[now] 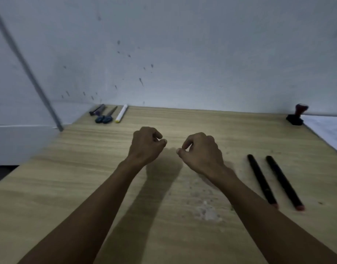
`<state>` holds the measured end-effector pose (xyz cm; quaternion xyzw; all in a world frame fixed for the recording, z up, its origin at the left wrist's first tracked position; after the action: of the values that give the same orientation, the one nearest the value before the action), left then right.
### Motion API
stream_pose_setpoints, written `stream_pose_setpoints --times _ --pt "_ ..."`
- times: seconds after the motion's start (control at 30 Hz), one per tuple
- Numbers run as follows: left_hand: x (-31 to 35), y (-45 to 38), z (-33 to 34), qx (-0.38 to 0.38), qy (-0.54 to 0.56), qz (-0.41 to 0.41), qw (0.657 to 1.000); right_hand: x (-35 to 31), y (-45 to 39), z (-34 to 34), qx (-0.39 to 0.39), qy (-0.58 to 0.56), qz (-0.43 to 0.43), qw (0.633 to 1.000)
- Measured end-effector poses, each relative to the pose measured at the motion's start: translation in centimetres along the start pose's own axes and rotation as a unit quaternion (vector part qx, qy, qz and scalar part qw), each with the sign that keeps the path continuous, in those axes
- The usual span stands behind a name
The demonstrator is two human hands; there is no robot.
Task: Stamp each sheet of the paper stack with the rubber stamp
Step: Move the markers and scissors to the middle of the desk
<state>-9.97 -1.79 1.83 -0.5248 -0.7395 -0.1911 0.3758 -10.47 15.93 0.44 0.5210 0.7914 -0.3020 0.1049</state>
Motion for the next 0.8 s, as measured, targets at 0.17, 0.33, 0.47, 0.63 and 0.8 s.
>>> stream_pose_setpoints --times 0.17,0.33,0.47,0.63,0.8 --pt "-5.1 -4.8 -5.0 0.048 -0.053 -0.034 0.997 -4.1 -4.0 4.7 -0.027 -0.027 -0.024 0.999" --pt "-9.7 -9.9 -8.5 0.079 -0.123 -0.063 0.987 -6.9 -8.8 9.7 -0.054 -0.069 -0.04 0.995" --pt "-11.8 -14.6 -10.4 0.113 -0.149 -0.068 0.98 -8.7 -13.9 13.8 -0.073 -0.085 -0.047 0.993" --pt "-12.7 -20.5 -10.8 0.124 -0.175 -0.063 0.975 -9.5 -20.1 17.7 -0.08 -0.097 -0.028 0.992" --pt "-12.7 -24.9 -9.2 0.108 -0.227 -0.079 0.965 -11.2 -24.6 20.2 -0.082 -0.106 -0.041 0.99"
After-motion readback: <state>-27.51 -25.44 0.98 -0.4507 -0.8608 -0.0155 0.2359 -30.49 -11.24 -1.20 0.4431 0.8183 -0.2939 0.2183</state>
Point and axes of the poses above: each hand's wrist, its own y-axis away from the middle knuckle, its own z-axis out of the palm, x = y × z, the point moved 8 cm from there along -y, towards the middle knuckle, and after that the axes turned 15 degrees about -z, right-handed, at the moved point
